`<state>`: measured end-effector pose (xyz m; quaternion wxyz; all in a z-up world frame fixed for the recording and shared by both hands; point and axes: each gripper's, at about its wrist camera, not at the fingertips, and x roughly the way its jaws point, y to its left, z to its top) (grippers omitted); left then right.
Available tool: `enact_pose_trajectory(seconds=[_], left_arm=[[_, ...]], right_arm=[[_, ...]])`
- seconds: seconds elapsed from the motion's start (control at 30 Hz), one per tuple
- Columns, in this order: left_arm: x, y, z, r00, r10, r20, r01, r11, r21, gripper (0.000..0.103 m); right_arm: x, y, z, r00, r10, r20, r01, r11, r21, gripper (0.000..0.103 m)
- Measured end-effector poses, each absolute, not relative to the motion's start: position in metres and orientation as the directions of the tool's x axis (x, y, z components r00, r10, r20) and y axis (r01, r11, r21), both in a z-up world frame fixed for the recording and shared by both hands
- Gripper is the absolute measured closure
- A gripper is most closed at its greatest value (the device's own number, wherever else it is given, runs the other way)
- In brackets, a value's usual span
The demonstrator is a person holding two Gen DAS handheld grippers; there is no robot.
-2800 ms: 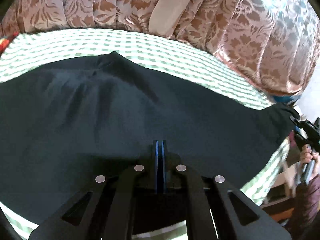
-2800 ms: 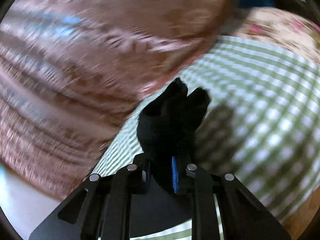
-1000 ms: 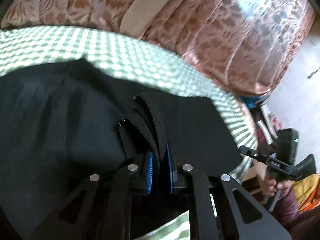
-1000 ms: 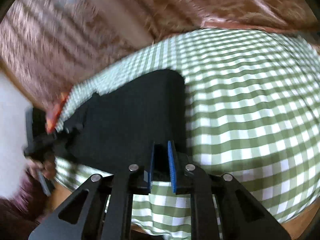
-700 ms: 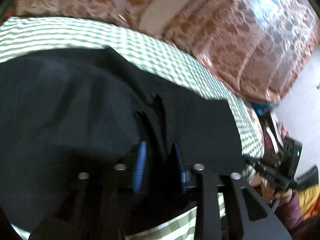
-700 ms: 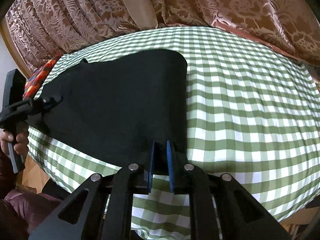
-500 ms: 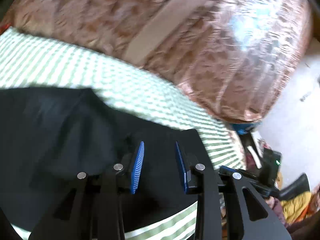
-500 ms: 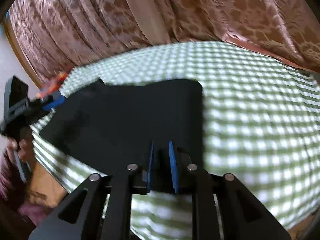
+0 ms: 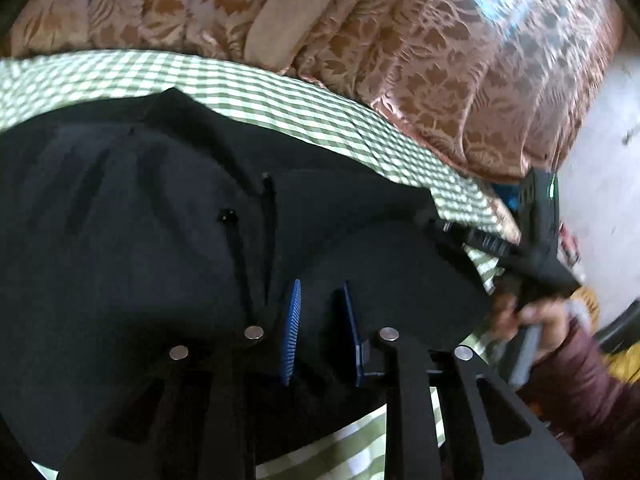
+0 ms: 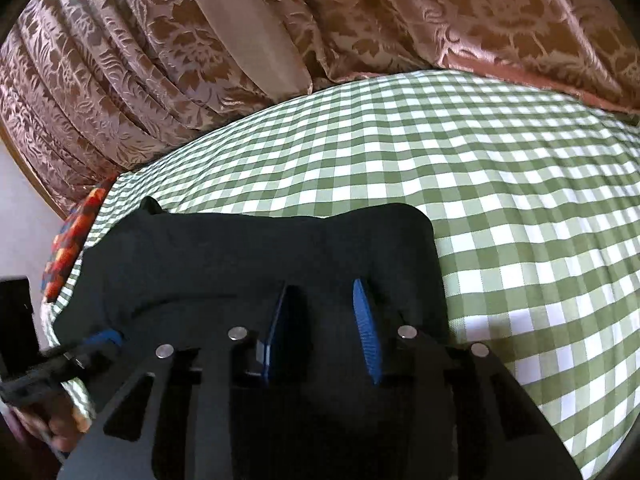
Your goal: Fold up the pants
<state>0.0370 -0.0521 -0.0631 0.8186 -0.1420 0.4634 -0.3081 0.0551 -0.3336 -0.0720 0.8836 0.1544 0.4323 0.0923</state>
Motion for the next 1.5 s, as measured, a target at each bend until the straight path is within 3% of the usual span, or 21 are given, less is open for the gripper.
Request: enact_pose_trajectory(seconds=[0.17,0.23,0.47,0.57,0.77,0.83,0.9,1.17,1.43,1.5], left_arm=[[0.045,-0.065,-0.029,0.421,-0.658,-0.625,0.426,0.751,-0.504,0.082],[0.056,-0.069,-0.023,0.431,-0.659,-0.617,0.427,0.751,-0.505,0.082],[0.081,-0.076,-0.061,0.434,-0.501,-0.749,0.317,0.863,-0.394,0.082],[0.068,-0.071,-0.068,0.469,-0.492,-0.734,0.309,0.870,-0.385,0.082],[0.060,-0.061,-0.046,0.524,-0.438,-0.730,0.269,0.899,-0.346,0.081],[0.055,-0.051,-0.033,0.564,-0.398,-0.723,0.240,0.917,-0.318,0.081],[0.052,-0.040,-0.024,0.586,-0.359,-0.726,0.203,0.933,-0.297,0.081],[0.036,0.001,-0.015,0.609,-0.230,-0.759,0.064,0.968,-0.242,0.081],[0.019,0.027,-0.015,0.624,-0.168,-0.763,0.001,0.977,-0.214,0.081],[0.017,0.035,-0.014,0.627,-0.153,-0.764,-0.015,0.978,-0.208,0.081]], right_arm=[[0.058,-0.319,-0.051,0.586,0.234,-0.776,-0.042,0.965,0.260,0.063],[0.058,-0.311,-0.039,0.594,0.286,-0.752,-0.078,0.951,0.300,0.063],[0.091,-0.264,-0.039,0.573,0.340,-0.745,-0.169,0.939,0.298,0.062],[0.096,-0.256,-0.067,0.559,0.313,-0.768,-0.163,0.949,0.268,0.062],[0.095,-0.259,-0.063,0.577,0.302,-0.759,-0.159,0.953,0.258,0.061],[0.092,-0.258,-0.053,0.583,0.296,-0.757,-0.157,0.955,0.252,0.054],[0.081,-0.254,-0.038,0.600,0.324,-0.732,-0.175,0.945,0.276,0.052],[0.030,-0.183,-0.026,0.457,0.536,-0.710,-0.423,0.833,0.357,0.076],[0.030,-0.124,-0.054,0.402,0.473,-0.784,-0.507,0.828,0.240,0.076],[0.023,-0.113,-0.059,0.447,0.429,-0.785,-0.543,0.828,0.142,0.074]])
